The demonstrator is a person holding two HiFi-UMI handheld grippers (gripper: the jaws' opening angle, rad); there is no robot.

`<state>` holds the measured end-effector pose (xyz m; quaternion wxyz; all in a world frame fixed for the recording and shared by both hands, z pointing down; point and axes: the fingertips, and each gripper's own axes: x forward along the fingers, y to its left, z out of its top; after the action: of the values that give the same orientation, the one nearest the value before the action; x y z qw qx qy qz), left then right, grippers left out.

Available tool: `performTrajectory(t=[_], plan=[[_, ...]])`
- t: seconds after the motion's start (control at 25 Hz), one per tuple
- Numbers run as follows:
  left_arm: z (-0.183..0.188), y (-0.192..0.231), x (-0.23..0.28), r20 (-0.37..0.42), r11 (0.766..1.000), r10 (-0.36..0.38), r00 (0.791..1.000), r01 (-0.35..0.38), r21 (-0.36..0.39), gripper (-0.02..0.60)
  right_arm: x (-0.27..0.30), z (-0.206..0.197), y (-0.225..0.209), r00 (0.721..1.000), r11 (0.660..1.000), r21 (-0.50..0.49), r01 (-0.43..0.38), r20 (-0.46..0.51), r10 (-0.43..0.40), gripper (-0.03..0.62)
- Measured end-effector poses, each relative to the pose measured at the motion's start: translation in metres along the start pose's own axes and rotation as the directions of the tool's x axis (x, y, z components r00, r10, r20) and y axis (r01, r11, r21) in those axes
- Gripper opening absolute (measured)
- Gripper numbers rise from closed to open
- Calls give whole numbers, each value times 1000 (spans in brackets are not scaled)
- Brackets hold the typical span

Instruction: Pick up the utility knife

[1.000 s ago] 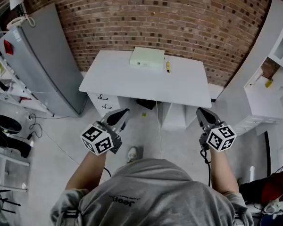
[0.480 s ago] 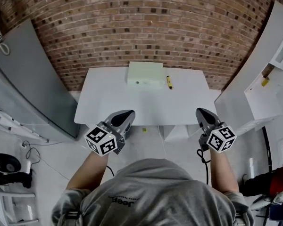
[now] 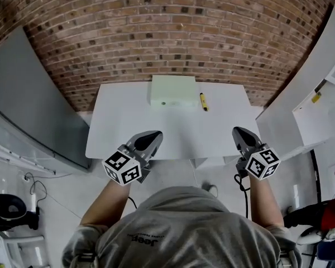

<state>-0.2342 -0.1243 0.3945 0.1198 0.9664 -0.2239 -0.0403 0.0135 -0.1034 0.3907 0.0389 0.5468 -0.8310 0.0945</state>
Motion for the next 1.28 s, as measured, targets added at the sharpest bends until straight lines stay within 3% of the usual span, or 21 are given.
performTrajectory(t=[0.44, 0.96, 1.28], plan=[[2, 30, 85, -4, 994, 100, 995, -100, 34, -2, 55, 12, -95, 994, 994, 8, -109, 24, 108, 10], [-10, 36, 281, 36, 962, 272, 962, -272, 4, -3, 93, 30, -274, 961, 961, -42, -275, -28, 274, 9], [-22, 64, 340, -16, 952, 306, 952, -306, -14, -2, 124, 27, -317, 953, 953, -18, -303, -23, 302, 9]])
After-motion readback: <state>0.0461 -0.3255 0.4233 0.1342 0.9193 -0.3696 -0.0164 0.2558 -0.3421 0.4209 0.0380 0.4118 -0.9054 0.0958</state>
